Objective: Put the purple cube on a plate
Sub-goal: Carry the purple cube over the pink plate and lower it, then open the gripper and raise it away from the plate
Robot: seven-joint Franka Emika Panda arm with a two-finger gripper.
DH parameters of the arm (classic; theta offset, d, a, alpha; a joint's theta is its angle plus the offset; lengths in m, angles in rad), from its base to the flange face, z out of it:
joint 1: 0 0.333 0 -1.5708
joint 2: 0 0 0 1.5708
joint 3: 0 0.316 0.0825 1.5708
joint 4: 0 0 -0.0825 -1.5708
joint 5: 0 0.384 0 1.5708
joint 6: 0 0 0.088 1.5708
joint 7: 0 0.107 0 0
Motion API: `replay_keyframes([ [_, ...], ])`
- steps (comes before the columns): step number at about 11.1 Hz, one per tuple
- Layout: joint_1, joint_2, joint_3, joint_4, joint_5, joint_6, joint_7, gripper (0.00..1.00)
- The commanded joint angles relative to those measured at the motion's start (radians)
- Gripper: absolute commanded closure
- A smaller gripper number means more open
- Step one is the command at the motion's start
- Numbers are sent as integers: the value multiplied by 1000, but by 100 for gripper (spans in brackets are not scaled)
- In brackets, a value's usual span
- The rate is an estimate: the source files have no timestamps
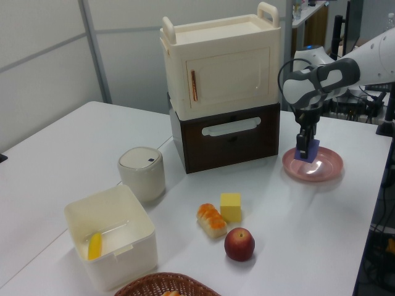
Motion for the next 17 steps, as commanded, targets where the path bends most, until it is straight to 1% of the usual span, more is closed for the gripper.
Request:
replay_keyframes([
  [1,-13,6,2,-29,-4,18,-38,39],
  [2,-13,6,2,-28,-6,18,-38,24],
  [3,-13,6,0,-20,-6,18,-38,0],
  [6,-13,5,0,-14,-6,14,-30,0],
  [8,-1,-9,2,24,-4,-44,-17,0],
  [9,7,-21,13,61,2,-98,29,0],
  [10,33,-27,16,79,6,-117,108,0],
  [12,126,-43,16,81,8,-117,283,0],
  [14,245,-70,16,81,9,-117,461,0],
  [17,466,-142,14,98,9,-120,702,0],
])
